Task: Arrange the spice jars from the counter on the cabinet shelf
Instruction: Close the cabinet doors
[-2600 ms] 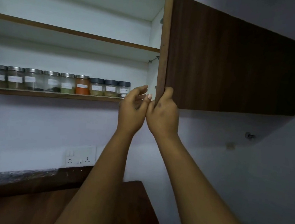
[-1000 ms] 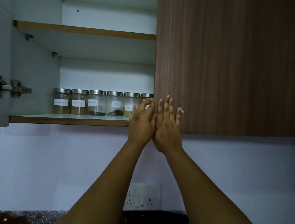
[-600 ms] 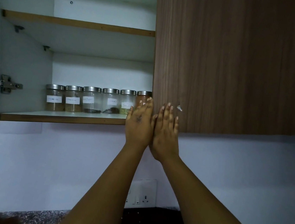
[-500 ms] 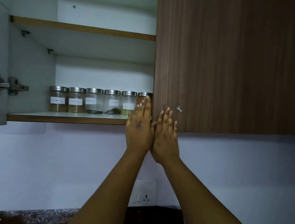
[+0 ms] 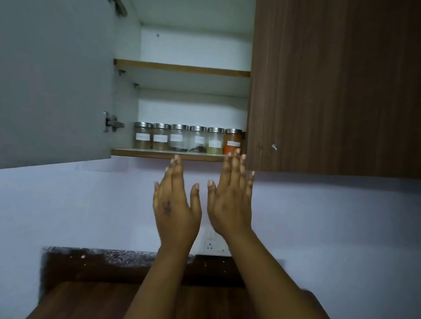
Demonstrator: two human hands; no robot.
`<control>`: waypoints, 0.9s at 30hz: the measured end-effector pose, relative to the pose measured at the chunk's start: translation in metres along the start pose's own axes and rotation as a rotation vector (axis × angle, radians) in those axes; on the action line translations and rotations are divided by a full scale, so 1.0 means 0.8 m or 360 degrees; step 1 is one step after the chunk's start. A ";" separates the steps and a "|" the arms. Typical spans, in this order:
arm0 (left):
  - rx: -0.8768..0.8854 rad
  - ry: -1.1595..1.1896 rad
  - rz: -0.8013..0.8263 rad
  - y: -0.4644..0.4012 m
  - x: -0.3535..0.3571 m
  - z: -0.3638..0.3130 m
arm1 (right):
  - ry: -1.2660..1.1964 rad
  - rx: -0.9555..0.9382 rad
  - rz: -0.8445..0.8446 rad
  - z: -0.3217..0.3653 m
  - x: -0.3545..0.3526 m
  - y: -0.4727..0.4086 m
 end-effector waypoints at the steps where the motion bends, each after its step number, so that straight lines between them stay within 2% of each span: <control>1: 0.0019 -0.0038 -0.0047 0.008 -0.033 -0.002 | -0.0047 -0.0020 -0.0030 0.024 -0.015 0.013; 5: 0.0106 -0.0216 -0.0200 0.018 -0.150 -0.007 | -0.0135 -0.0085 -0.0109 0.124 -0.066 0.049; 10: 0.0074 -0.0236 -0.0287 -0.014 -0.271 0.003 | -0.0303 -0.0154 -0.0103 0.253 -0.110 0.067; 17: 0.0207 -0.0372 -0.0438 -0.086 -0.390 0.026 | -0.0363 -0.0308 -0.0172 0.383 -0.136 0.046; 20: 0.0198 -0.0337 -0.0368 -0.117 -0.412 0.049 | -0.0367 -0.0281 -0.0133 0.420 -0.123 0.032; 23: -0.0100 -0.0282 -0.0220 -0.147 -0.428 0.103 | -0.0473 -0.0224 -0.0040 0.455 -0.104 0.022; 27: -0.0428 0.0339 0.0155 -0.158 -0.411 0.154 | -0.0772 -0.0130 -0.0047 0.497 -0.091 0.022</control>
Point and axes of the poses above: each hand's wrist, its own y-axis away from the middle knuckle, its own x-axis out of the palm, z = x × y, the point moved 8 cm from there along -y, towards the middle knuckle, and after that the axes turned 4 degrees about -z, right-handed, at the moved point
